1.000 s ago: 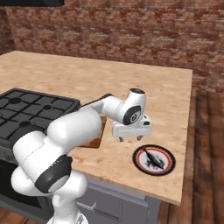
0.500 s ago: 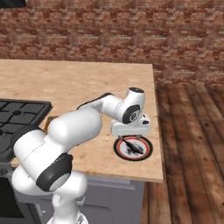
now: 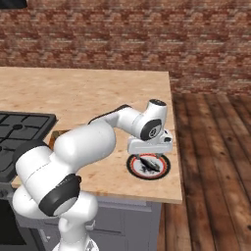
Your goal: Pick up the knife from the drawer and place it on the cutting board. Then place the meat from the plate to the cutting board.
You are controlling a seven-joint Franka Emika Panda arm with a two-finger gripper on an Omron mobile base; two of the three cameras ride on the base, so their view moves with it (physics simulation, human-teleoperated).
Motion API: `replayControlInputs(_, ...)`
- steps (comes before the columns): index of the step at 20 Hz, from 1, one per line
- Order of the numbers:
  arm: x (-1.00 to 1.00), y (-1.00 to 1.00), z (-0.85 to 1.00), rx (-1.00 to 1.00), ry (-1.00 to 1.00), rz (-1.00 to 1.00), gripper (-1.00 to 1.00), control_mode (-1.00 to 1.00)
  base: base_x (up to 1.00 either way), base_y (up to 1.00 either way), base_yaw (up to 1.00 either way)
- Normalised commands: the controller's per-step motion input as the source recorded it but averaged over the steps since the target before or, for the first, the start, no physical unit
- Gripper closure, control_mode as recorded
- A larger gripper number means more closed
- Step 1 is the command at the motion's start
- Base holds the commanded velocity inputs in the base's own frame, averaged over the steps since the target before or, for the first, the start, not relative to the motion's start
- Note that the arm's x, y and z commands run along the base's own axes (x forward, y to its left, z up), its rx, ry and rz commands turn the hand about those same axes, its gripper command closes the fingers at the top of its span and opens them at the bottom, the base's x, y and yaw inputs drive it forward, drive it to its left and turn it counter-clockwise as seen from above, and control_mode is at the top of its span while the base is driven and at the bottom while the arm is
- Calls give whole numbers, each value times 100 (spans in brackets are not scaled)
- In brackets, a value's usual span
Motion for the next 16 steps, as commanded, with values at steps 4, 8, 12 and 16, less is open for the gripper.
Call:
replayControlInputs(4,0,0,0,0,0,0,-100,100,3,0,0)
replayControlInputs(8,2,0,-6,0,6,0,-100,-100,1,0,0)
replayControlInputs(12,3,3,-12,-1,8,1,-100,-100,0,0,0)
replayControlInputs(16,1,5,-9,-4,2,4,-100,-100,0,0,0)
